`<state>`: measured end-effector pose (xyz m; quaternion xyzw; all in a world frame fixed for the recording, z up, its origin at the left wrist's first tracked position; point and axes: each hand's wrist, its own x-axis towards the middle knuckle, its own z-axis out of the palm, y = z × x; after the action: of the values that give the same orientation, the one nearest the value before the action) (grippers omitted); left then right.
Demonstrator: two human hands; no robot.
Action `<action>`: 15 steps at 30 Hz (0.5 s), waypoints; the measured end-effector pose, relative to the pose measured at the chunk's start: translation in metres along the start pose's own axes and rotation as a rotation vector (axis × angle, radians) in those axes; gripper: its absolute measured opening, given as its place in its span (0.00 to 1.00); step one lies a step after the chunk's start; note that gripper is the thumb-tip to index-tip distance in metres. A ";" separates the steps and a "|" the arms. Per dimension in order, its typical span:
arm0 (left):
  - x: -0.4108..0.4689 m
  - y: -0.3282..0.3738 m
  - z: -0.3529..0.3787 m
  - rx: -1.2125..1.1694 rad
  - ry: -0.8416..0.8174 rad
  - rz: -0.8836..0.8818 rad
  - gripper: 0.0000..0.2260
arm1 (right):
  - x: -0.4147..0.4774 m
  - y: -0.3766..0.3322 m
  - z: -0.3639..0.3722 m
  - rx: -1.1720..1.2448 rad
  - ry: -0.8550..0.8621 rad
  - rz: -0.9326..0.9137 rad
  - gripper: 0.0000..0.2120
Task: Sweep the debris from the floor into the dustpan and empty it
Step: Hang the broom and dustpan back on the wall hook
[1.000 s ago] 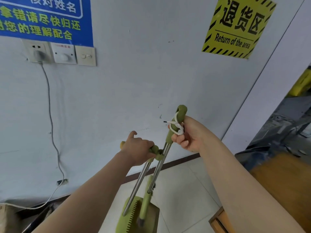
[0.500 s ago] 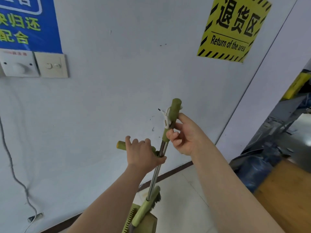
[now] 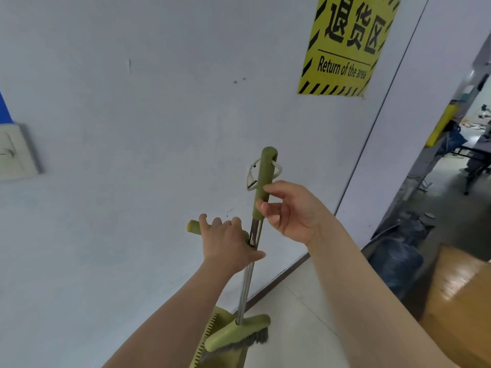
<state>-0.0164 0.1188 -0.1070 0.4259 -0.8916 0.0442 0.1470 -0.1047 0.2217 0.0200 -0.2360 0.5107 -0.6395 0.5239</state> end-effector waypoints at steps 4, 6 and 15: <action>0.021 0.003 0.018 -0.001 -0.022 0.017 0.23 | 0.026 0.004 -0.011 -0.058 0.040 -0.057 0.07; 0.033 0.006 0.028 0.001 -0.033 0.023 0.22 | 0.039 0.003 -0.021 -0.110 0.040 -0.082 0.07; 0.093 0.012 0.057 0.027 -0.156 -0.012 0.23 | 0.119 -0.026 -0.066 -0.319 0.017 -0.169 0.11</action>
<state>-0.0940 0.0449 -0.1330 0.4356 -0.8970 0.0222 0.0717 -0.2115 0.1377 -0.0081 -0.3525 0.5885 -0.5942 0.4200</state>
